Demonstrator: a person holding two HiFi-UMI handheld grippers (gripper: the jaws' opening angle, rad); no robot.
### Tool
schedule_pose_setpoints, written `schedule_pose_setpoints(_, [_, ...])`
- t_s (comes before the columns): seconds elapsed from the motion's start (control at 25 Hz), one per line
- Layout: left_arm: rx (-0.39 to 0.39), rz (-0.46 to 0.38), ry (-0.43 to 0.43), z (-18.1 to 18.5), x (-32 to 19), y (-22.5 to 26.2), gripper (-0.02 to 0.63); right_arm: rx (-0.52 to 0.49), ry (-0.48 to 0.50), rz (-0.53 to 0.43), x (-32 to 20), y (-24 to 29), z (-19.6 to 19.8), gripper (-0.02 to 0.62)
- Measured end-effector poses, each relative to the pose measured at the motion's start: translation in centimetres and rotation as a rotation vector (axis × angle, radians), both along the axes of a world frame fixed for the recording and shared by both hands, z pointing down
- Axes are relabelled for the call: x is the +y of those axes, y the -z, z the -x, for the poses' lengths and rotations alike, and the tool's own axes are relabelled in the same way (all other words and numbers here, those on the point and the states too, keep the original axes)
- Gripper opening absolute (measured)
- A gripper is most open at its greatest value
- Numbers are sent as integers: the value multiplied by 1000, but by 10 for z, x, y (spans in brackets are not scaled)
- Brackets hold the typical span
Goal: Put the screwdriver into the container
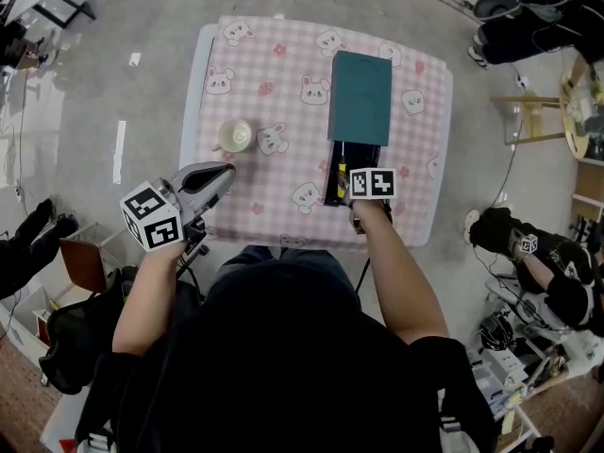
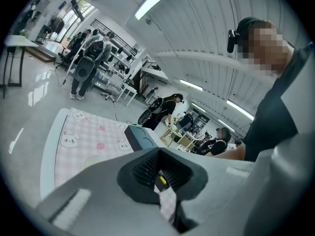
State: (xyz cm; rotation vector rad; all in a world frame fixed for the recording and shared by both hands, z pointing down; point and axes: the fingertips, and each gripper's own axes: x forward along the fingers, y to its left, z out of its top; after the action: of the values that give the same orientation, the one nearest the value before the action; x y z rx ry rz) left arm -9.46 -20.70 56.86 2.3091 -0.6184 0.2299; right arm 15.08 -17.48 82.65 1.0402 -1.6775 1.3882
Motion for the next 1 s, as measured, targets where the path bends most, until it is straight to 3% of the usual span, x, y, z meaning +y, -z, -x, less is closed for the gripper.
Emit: schedule_pose_setpoints(1.0, [14,-20,0,8,0,10,2,-39,-61,7,-2,4,-1,130])
